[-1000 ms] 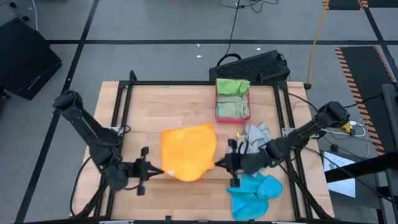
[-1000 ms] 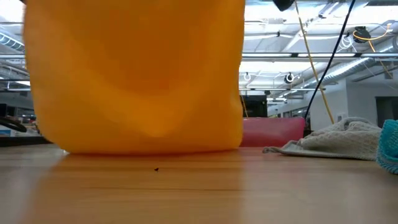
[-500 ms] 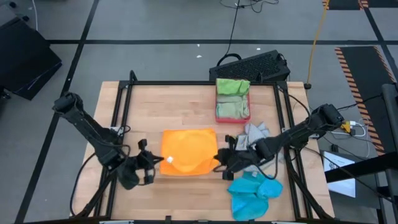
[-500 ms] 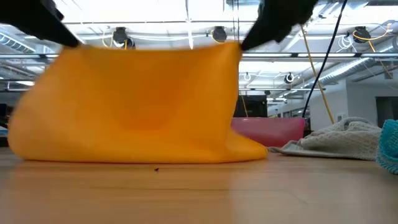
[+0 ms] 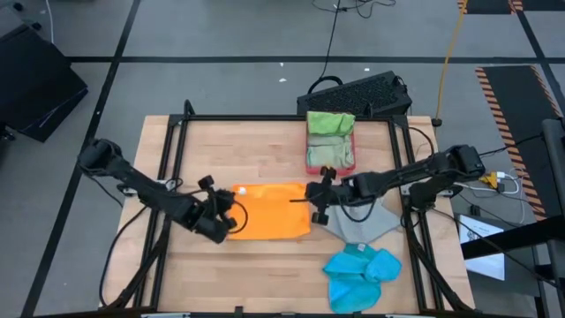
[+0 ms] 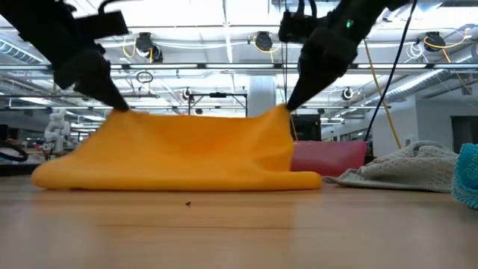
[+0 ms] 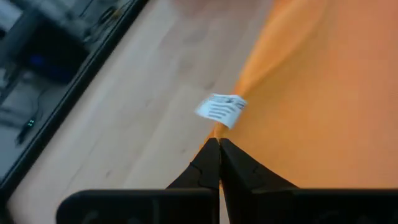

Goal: Fold microfiber towels
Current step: Fold the yellow microfiber cloth

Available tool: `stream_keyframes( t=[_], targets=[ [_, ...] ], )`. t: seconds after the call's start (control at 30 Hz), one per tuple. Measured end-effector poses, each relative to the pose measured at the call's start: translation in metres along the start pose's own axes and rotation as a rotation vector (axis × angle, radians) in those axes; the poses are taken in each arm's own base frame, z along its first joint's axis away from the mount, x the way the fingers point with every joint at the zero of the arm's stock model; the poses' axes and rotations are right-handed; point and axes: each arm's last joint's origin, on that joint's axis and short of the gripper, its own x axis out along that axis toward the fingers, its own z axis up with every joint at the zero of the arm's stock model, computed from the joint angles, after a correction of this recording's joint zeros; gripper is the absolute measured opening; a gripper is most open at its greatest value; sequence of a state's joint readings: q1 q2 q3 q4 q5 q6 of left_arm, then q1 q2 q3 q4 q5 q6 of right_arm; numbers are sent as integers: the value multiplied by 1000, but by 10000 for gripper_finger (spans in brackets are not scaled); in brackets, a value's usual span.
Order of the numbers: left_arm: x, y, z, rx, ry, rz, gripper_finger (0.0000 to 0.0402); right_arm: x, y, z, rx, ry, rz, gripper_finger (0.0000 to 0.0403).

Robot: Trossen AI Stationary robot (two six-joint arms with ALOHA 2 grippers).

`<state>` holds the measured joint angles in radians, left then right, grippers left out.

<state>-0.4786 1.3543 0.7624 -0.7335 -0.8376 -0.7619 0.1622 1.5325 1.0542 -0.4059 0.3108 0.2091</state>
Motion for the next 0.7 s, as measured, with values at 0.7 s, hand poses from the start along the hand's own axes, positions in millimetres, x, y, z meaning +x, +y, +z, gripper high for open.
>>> stream_keyframes(
  t=[0.7],
  targets=[
    [48, 14, -21, -103, 78, -10, 20, 30, -36, 0, 20, 13, -61, 42]
  ],
)
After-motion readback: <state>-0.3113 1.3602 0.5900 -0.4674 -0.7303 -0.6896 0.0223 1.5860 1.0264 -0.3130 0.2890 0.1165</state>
